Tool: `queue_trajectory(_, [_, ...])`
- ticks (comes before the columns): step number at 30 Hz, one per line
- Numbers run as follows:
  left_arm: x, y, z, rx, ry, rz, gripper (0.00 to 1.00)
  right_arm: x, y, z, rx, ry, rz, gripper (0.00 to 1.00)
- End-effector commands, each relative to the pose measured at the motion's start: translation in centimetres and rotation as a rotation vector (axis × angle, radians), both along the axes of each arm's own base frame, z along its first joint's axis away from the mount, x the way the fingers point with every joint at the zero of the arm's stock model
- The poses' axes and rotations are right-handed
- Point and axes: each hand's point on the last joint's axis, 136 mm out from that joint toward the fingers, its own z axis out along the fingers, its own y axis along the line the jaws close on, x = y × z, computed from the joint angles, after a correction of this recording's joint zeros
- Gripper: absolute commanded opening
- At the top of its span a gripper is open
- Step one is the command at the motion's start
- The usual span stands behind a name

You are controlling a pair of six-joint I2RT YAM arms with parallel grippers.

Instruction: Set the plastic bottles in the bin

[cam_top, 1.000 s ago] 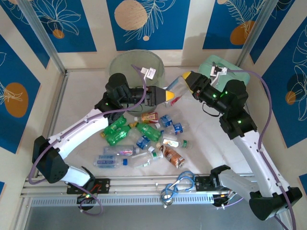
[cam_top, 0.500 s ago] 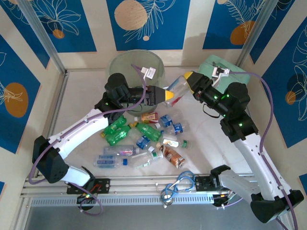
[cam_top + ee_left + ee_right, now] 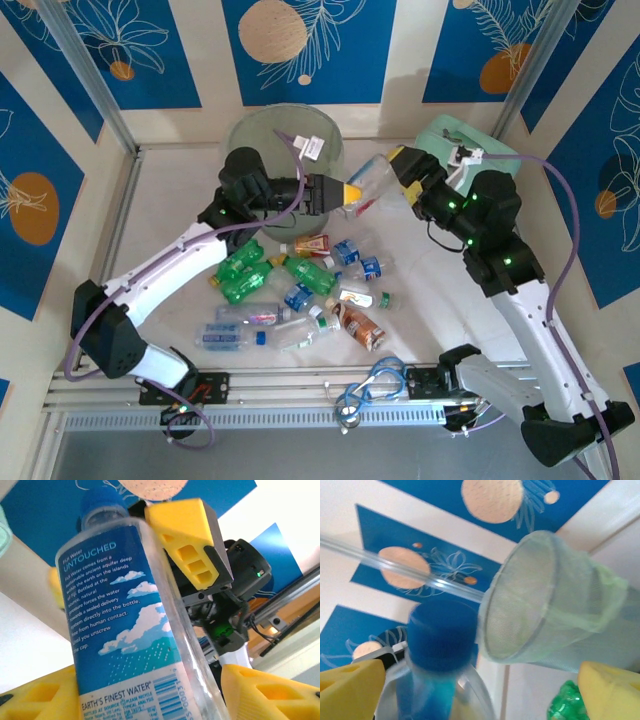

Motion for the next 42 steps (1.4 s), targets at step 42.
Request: queue_trajectory(42, [15.4, 15.3, -4.5, 0.626, -0.156, 0.845, 0.92, -2.3, -2.0, -27.1, -0.486, 0.897, -0.035, 0.79])
